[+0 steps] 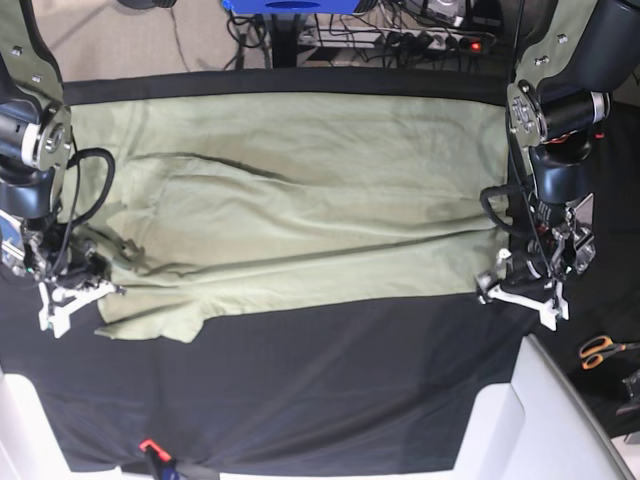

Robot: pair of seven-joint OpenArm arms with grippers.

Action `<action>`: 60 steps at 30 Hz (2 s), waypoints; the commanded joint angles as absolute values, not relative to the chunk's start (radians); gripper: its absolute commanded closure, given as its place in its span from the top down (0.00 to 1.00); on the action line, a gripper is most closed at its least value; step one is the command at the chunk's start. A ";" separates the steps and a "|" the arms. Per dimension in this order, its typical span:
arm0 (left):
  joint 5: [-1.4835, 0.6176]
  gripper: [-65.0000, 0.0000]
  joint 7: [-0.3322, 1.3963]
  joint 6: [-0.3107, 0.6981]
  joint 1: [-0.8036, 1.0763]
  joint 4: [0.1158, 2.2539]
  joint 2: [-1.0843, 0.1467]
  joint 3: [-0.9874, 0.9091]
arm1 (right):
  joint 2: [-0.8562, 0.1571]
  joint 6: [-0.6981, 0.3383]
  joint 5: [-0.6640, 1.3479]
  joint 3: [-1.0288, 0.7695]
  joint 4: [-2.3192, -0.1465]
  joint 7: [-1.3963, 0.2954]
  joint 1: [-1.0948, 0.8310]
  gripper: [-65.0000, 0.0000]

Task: Fold the T-shirt properly
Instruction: 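Grasp the shirt's long edge with both grippers at its two ends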

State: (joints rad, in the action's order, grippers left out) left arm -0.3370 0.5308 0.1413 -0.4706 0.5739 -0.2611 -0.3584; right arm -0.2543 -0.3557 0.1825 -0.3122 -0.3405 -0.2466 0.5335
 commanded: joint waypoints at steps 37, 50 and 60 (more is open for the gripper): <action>-0.174 0.00 0.473 0.143 -0.484 0.792 -0.249 -0.358 | -0.268 -0.348 0.186 -0.142 -0.541 -0.237 0.559 0.00; -0.179 0.00 0.467 0.143 -0.538 0.789 -0.234 -0.236 | -0.274 -0.352 0.186 -0.137 -0.541 -0.234 0.631 0.00; -0.179 0.00 0.467 0.142 -0.565 0.791 -0.232 -0.237 | -0.274 -0.352 0.186 -0.136 -0.541 -0.191 0.647 0.00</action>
State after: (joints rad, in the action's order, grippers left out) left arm -0.1726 0.4877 0.1413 -0.5335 0.7708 -0.2195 -0.2356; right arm -0.2600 -0.3515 0.1783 -0.1371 -0.5224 -0.2203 0.6106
